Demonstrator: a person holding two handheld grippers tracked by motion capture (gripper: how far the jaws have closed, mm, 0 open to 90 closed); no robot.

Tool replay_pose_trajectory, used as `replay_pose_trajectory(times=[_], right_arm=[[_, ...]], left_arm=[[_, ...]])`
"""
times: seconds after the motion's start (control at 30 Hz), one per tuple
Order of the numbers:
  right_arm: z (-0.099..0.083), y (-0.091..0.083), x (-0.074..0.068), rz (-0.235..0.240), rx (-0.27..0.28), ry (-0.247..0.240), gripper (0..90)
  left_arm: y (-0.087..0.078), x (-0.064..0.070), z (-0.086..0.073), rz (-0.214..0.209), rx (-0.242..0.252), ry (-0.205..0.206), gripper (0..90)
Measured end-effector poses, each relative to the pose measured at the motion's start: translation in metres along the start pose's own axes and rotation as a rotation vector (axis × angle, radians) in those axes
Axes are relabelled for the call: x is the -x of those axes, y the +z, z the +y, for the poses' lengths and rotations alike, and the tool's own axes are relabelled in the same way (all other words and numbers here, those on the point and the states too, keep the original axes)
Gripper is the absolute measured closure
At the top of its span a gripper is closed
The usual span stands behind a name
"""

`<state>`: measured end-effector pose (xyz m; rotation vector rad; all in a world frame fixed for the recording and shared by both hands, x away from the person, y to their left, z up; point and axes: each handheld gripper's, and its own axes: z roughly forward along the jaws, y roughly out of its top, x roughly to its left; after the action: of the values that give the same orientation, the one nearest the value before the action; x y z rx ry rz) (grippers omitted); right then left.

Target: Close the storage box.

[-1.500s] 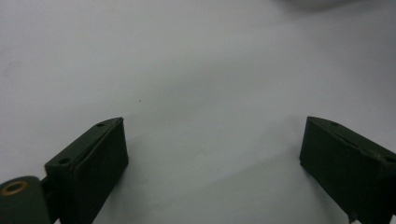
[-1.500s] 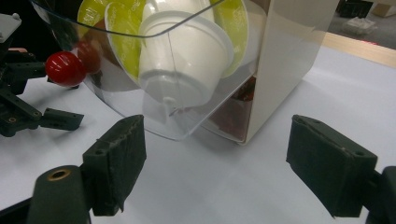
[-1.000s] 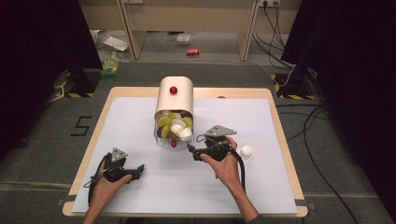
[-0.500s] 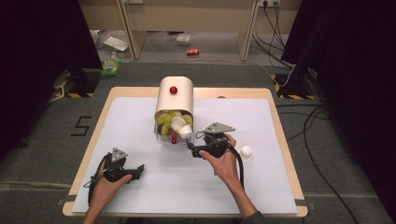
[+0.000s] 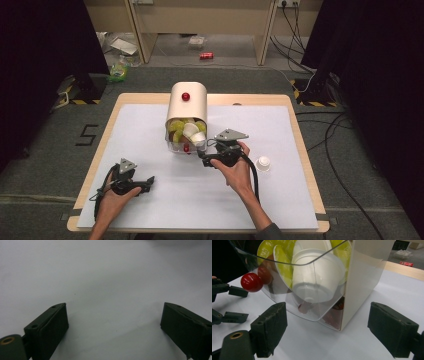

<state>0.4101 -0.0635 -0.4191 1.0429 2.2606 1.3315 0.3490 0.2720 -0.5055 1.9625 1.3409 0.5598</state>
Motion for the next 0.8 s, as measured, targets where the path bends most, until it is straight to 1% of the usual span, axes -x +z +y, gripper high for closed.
replay_pose_trajectory(times=[0.5, 0.8], right_arm=[[0.0024, 0.005, 0.0033, -0.011, 0.009, 0.006, 16.5], [0.0028, 0.0087, 0.0057, -0.006, 0.014, 0.019, 16.1]], left_arm=[[0.0, 0.0, 0.0, 0.0, 0.0, 0.0, 6.7], [0.0, 0.0, 0.0, 0.0, 0.0, 0.0, 6.7]])
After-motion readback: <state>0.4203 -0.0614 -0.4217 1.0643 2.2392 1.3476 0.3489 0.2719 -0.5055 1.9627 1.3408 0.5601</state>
